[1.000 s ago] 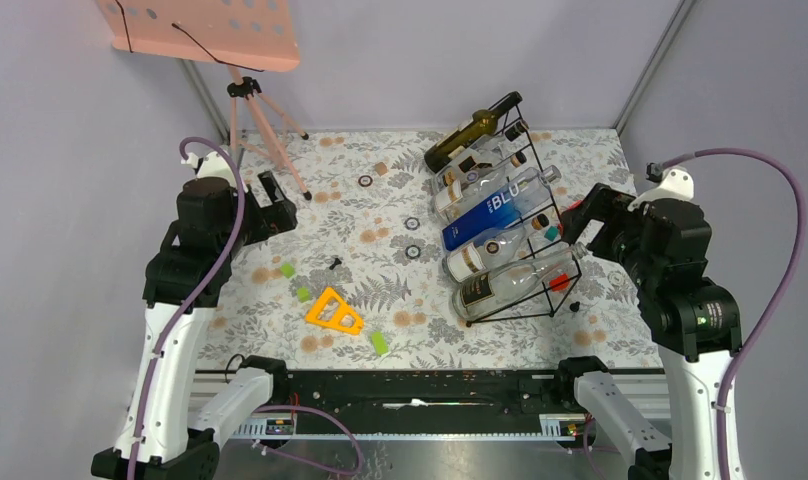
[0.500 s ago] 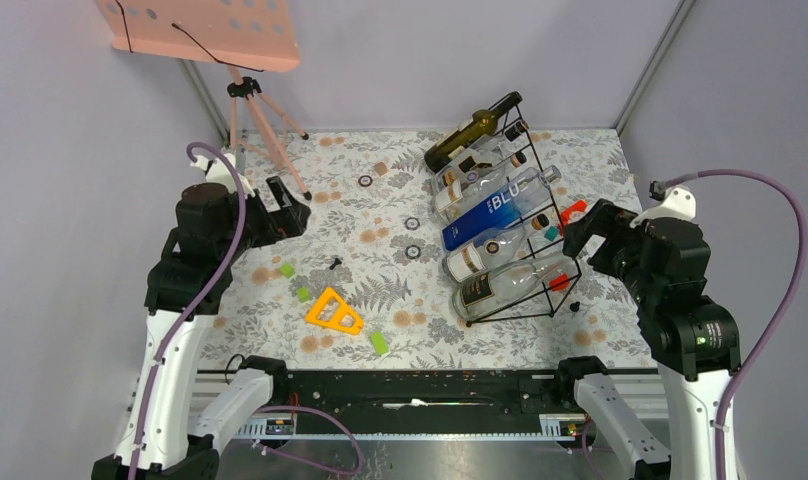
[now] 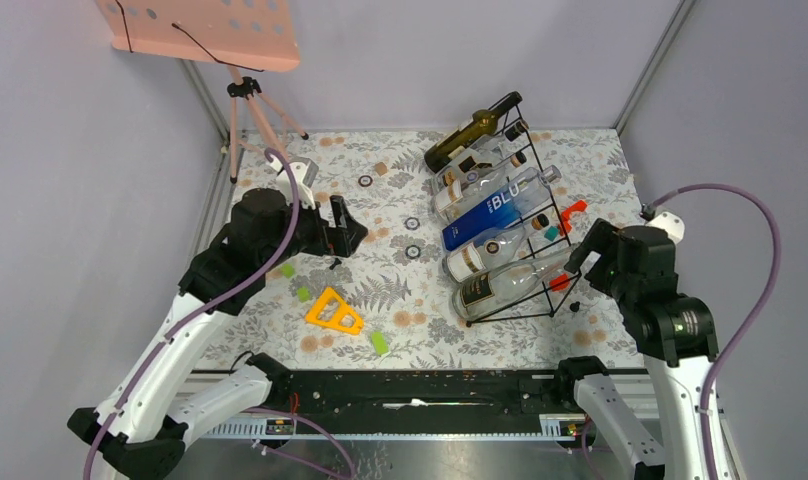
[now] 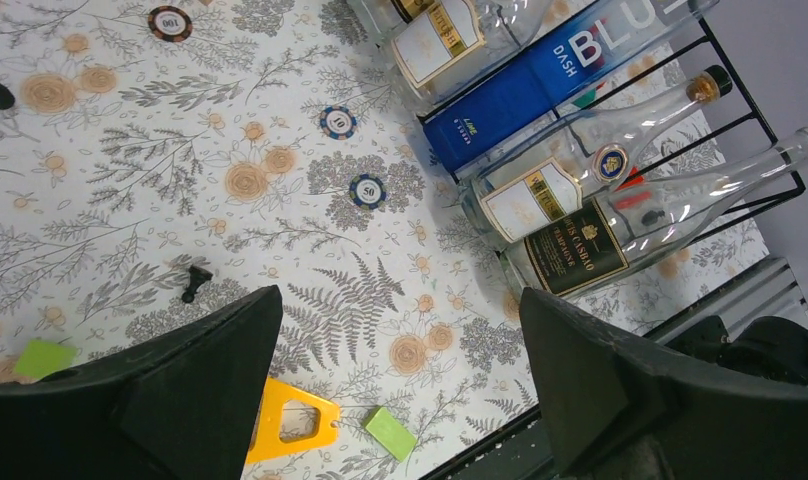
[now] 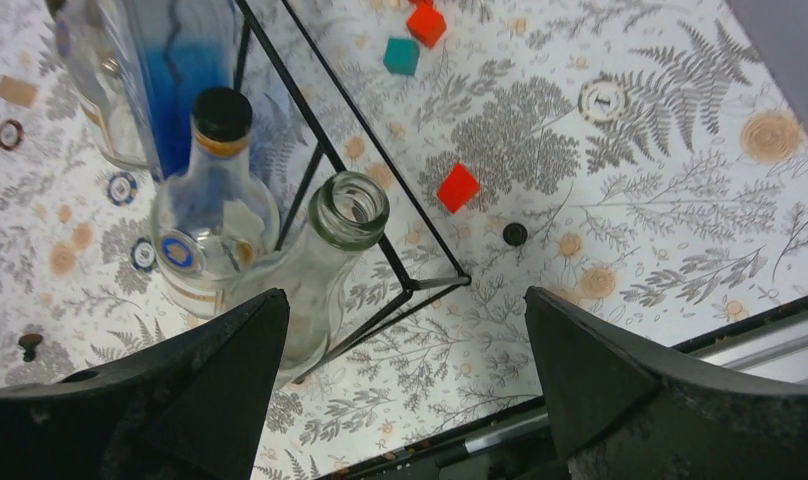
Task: Take the wine bottle off the wine rack
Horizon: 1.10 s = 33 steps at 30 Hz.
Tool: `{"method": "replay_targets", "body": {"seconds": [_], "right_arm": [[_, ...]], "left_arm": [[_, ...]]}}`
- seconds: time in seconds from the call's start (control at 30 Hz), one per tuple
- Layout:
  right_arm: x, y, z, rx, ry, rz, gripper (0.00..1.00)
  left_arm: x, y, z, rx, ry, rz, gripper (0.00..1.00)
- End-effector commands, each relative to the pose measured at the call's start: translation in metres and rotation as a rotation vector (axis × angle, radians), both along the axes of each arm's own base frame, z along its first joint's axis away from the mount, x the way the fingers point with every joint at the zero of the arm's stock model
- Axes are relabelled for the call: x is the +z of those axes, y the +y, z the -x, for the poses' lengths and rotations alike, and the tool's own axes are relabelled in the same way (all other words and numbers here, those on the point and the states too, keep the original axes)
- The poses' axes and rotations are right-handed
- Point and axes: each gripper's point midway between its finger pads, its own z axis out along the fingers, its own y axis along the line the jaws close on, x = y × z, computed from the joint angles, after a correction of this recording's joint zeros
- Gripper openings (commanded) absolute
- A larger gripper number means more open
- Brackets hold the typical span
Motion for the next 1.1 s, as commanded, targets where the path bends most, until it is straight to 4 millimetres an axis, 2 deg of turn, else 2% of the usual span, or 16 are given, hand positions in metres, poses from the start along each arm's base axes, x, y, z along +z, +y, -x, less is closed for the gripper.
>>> {"method": "replay_targets", "body": {"seconds": [0.0, 0.3, 0.67, 0.9, 1.07], "right_arm": [[-0.006, 0.011, -0.015, 0.002, -0.015, -0.071, 0.95], [-0.010, 0.027, -0.046, 0.038, -0.098, -0.136, 0.94], [-0.005, 0.020, -0.058, -0.053, -0.228, -0.191, 0.94], [-0.024, 0.017, -0.063, -0.118, -0.200, -0.227, 0.94], [-0.023, 0.019, -0.070, -0.116, -0.251, -0.245, 0.91]], "left_arm": [[0.014, -0.010, -0.013, -0.005, -0.084, 0.030, 0.99], [0.004, -0.018, -0.007, -0.070, -0.067, 0.024, 0.99], [0.001, -0.024, 0.000, -0.102, -0.055, 0.056, 0.99], [0.004, -0.026, -0.001, -0.109, -0.056, 0.066, 0.99], [0.004, -0.026, 0.001, -0.114, -0.058, 0.065, 0.99]]}}
